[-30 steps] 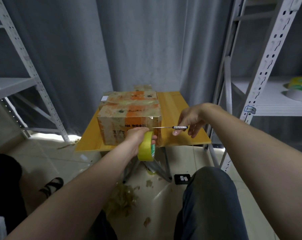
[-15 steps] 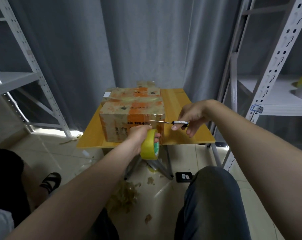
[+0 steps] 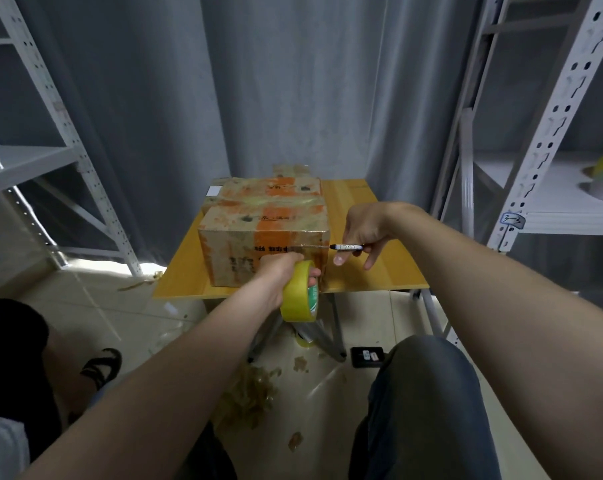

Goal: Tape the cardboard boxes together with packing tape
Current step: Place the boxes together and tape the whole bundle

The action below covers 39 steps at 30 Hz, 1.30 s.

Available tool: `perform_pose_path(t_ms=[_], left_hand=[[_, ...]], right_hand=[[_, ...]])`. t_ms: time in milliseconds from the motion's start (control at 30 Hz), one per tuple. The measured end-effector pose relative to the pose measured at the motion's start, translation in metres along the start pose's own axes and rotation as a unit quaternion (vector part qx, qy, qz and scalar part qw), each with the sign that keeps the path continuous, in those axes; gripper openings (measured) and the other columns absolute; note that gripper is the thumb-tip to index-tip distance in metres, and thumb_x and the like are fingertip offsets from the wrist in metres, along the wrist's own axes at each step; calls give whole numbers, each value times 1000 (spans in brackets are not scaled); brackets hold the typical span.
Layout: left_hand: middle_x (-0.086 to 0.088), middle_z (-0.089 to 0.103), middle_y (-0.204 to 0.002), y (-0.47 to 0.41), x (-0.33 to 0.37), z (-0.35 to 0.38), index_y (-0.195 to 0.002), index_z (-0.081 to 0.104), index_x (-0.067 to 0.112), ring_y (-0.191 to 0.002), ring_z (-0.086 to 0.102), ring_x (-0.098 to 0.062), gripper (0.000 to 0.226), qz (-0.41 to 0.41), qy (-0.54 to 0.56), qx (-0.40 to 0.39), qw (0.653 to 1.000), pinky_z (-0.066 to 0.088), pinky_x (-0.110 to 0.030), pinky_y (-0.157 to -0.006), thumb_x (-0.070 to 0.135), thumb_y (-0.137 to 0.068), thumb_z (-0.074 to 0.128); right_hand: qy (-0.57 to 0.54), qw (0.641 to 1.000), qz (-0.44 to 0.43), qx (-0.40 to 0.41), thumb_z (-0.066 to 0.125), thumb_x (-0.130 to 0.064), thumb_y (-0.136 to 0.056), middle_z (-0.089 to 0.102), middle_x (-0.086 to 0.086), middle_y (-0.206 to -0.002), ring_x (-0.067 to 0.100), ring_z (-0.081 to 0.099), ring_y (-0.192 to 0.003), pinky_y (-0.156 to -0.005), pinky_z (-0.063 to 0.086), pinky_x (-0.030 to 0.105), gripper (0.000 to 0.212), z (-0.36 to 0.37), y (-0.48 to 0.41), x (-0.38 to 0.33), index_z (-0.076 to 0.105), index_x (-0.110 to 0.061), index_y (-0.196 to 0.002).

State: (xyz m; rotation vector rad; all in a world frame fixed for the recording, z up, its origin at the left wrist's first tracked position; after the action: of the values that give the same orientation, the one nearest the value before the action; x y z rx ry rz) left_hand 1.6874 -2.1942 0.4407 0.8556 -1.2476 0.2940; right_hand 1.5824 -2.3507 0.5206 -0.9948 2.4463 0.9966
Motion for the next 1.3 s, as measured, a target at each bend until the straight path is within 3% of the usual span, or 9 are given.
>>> perform_pose_path(t_ms=[167,333,467,600,700,833,967,1200,1300], left_hand=[[-18,77,-78,1,-1,-2,-115,64,0,-52,69,-21,19,-2,-11,-5,1000,58,-29,-50,14,-106,55],[-18,76,-76,4,-13,-5,-124,61,-6,-50,69,-20,27,-37,-47,-28,998,57,-29,-47,13,-108,52],[-18,74,-76,7,-21,-6,-128,59,-7,-48,68,-20,30,-72,-76,-54,993,58,-29,-47,13,-109,47],[-20,77,-92,8,-25,-6,-124,63,-8,-56,72,-22,32,-119,-120,-87,982,61,-35,-63,16,-107,49],[-22,77,-103,5,-22,-4,-122,62,-3,-67,73,-26,27,-122,-140,-117,976,60,-41,-86,15,-105,51],[-23,76,-111,0,-13,1,-130,62,6,-80,75,-29,30,-116,-163,-159,967,61,-43,-85,16,-102,57],[-21,77,-108,-7,-10,2,-127,63,9,-83,77,-29,28,-120,-172,-184,960,63,-39,-75,20,-102,59],[-20,78,-105,-20,-16,-5,-126,66,9,-87,78,-29,29,-127,-172,-189,958,65,-39,-78,26,-104,60],[-19,79,-104,-25,-20,-8,-127,66,9,-90,79,-29,31,-131,-172,-184,959,65,-39,-79,27,-103,59]], right_hand=[[-2,1000,8,-5,97,-23,-69,55,9,-60,17,59,-50,-63,63,33,59,7,-7,10,73,11,-111],[11,1000,-9,11,100,-22,-64,61,16,-73,24,62,-56,-59,63,35,53,15,-6,16,76,8,-100],[22,985,-110,129,98,-16,-68,67,8,-73,27,66,-65,-52,63,39,34,12,3,7,67,-7,-82],[-284,889,-273,233,83,0,-84,59,8,-69,23,76,-72,-48,62,39,28,-3,13,2,57,-8,-86],[-398,838,-208,311,88,-10,-81,64,8,-82,35,74,-67,-49,62,45,41,-7,4,27,50,-11,-97],[-142,918,21,370,92,-34,-76,72,11,-87,35,70,-66,-53,61,44,37,5,-22,75,64,-12,-82],[138,930,101,324,83,-50,-81,68,12,-96,31,58,-84,-72,47,33,43,22,-44,90,61,-13,-79],[73,981,139,113,91,-23,-76,75,15,-79,29,76,-72,-62,63,36,30,36,-68,88,77,2,-86],[144,956,107,230,74,-36,-92,69,11,-89,31,65,-80,-64,49,37,28,17,-69,68,66,-11,-83]])
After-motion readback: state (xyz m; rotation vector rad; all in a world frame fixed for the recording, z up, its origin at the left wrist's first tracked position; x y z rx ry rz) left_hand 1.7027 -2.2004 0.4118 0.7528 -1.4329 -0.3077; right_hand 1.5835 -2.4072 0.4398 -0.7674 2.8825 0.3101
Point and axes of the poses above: each hand's wrist, its own y-axis away from the middle knuckle, its own z-axis out of the palm, x = y × z, the point moved 4 cm from there along -y, towards the middle knuckle
